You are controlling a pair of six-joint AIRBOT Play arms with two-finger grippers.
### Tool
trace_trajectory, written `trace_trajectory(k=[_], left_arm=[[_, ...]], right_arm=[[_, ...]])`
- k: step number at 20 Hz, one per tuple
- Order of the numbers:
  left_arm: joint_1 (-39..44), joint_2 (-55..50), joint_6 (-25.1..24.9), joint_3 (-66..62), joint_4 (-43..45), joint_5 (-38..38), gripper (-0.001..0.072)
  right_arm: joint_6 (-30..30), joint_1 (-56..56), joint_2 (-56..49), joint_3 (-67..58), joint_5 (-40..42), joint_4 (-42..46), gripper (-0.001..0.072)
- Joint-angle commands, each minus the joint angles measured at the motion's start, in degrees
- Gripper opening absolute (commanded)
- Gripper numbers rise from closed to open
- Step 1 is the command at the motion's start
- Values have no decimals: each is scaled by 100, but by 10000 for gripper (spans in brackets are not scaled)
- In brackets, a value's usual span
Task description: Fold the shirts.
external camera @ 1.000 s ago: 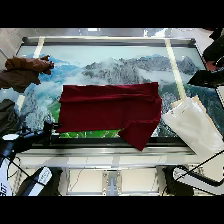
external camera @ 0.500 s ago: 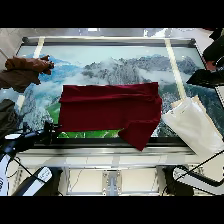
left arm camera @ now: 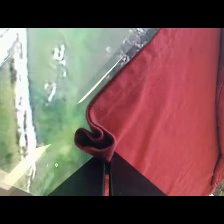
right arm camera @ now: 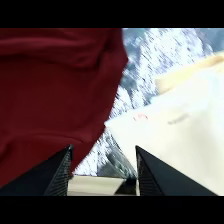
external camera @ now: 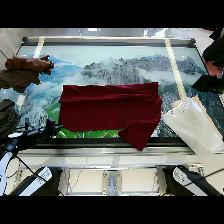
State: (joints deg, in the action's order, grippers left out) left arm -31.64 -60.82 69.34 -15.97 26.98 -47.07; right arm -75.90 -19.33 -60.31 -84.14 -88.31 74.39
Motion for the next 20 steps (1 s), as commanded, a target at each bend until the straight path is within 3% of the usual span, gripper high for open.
trace_trajectory(k=[1, 3, 6, 7, 8, 9, 15, 20], left_arm=[[24, -9, -85, -7, -66, 15, 11], [24, -9, -85, -7, -68, -13, 11], [24, -7, -85, -7, -48, -74, 10], [24, -7, -85, -7, -48, -83, 11], [24, -7, -85, -7, -48, -105, 11], [24, -7, -85, -7, -48, -131, 10], [24, -7, -229, -7, -50, -181, 11], [24, -7, -229, -7, -50, -199, 11]], right_arm=[[-20, -264, 1121, 1923, 671, 382, 441], [-31, -621, 1517, 3716, 1003, -389, 369], [402, -997, 1156, 5639, 1349, -2210, 374], [586, -1034, 942, 5965, 1554, -2756, 397], [741, -1025, 686, 6175, 1784, -3230, 486], [866, -1027, 431, 6253, 1945, -3556, 514], [1051, -964, -398, 6247, 2365, -3781, 512], [960, -98, -623, 6247, 2997, -3661, 510]])
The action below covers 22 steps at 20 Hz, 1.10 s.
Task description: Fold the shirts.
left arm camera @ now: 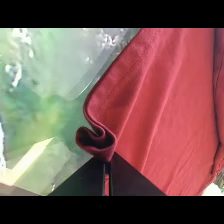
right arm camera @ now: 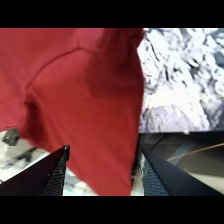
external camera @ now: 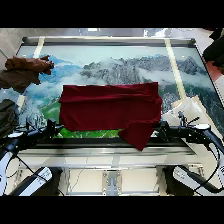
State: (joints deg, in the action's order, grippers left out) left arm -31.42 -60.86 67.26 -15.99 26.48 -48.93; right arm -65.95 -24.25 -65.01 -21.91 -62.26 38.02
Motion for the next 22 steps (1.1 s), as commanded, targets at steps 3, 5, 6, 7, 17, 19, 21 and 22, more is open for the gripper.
trace_trajectory(k=[3, 5, 6, 7, 17, 19, 21, 22], left_arm=[[2, -2, -22, -4, 0, -13, 11], [2, -2, -22, -4, -2, -13, 10], [0, -2, -24, -13, 0, -22, 11], [-11, -2, -33, -68, 4, -116, 10], [-820, 1314, -271, -2227, 2020, -2249, 9], [-763, 1513, -273, -2621, 1910, -2243, 7], [-461, 1443, -275, -3040, 1928, -2024, 6], [-243, 1331, -271, -3176, 1993, -1707, 6]], right_arm=[[-105, 772, -216, 24, 638, -35, 413], [-50, 833, -212, 24, 621, -216, 220], [22, 833, -210, 20, 577, -358, 103], [181, 833, -210, -24, 448, -479, 17], [299, 835, 1840, -1860, -1722, -516, 15], [173, 977, 2135, -2225, -1054, -479, 14], [109, 1384, 2059, -2426, -409, -442, 13], [105, 1650, 1899, -2490, -50, -328, 13]])
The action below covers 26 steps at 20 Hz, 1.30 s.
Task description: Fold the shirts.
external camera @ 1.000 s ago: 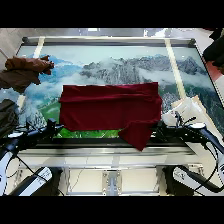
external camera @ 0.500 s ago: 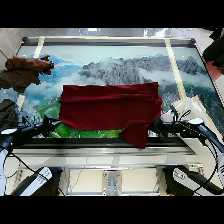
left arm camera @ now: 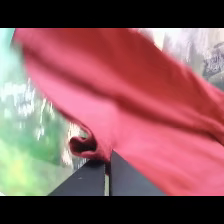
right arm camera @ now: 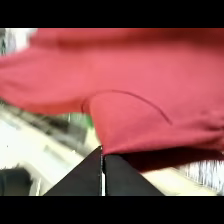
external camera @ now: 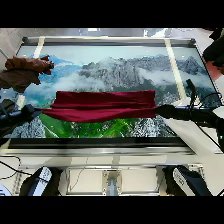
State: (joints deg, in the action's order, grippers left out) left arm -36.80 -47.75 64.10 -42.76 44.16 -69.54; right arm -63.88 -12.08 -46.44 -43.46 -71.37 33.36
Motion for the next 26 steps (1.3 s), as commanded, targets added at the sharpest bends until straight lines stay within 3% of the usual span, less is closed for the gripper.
trace_trajectory(k=[1, 8, 13, 20, 22, 26], left_arm=[[540, -166, 140, -608, 339, 739, 6], [1722, -2404, 1593, -1215, 2044, 2168, 6], [2168, -3832, 1670, -2138, 2100, 2413, 6], [2645, -4750, 1847, -2736, 2100, 3121, 6], [2643, -4828, 1853, -2736, 2103, 3117, 6], [2634, -4819, 2319, -2736, 2223, 3053, 8]], right_arm=[[-107, 664, -184, -385, 1150, 238, 14], [-317, 979, -2817, -994, 2468, 446, 13], [-317, 1003, -4328, -2249, 2583, 426, 13], [-326, 1003, -5134, -3099, 2546, 527, 13], [-601, 1003, -5193, -3099, 2417, 916, 13], [-1565, 990, -5200, -3099, 2323, 1803, 16]])
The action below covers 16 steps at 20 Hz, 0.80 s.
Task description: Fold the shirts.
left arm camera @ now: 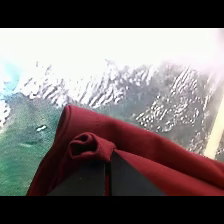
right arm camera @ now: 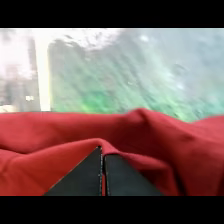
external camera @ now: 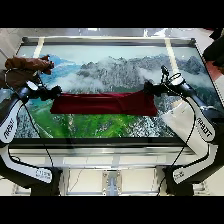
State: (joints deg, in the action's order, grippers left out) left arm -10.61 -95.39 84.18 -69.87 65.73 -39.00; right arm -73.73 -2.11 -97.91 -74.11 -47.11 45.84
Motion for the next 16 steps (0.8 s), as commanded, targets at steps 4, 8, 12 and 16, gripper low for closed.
trace_trajectory(k=[4, 8, 12, 16], left_arm=[[24, 304, 306, -33, -140, -109, 25], [-81, 1228, 280, -33, -125, -109, 720], [114, 1980, -127, -33, -144, -98, 720], [914, 2087, -415, -33, -142, 109, 720]], right_arm=[[-575, -26, 79, -225, -638, 413, 291], [-570, -356, 459, -1005, -1961, 1141, 294], [-726, -1051, 686, -1189, -3032, 1674, 393], [-520, -1735, 262, -1182, -3654, 975, 394]])
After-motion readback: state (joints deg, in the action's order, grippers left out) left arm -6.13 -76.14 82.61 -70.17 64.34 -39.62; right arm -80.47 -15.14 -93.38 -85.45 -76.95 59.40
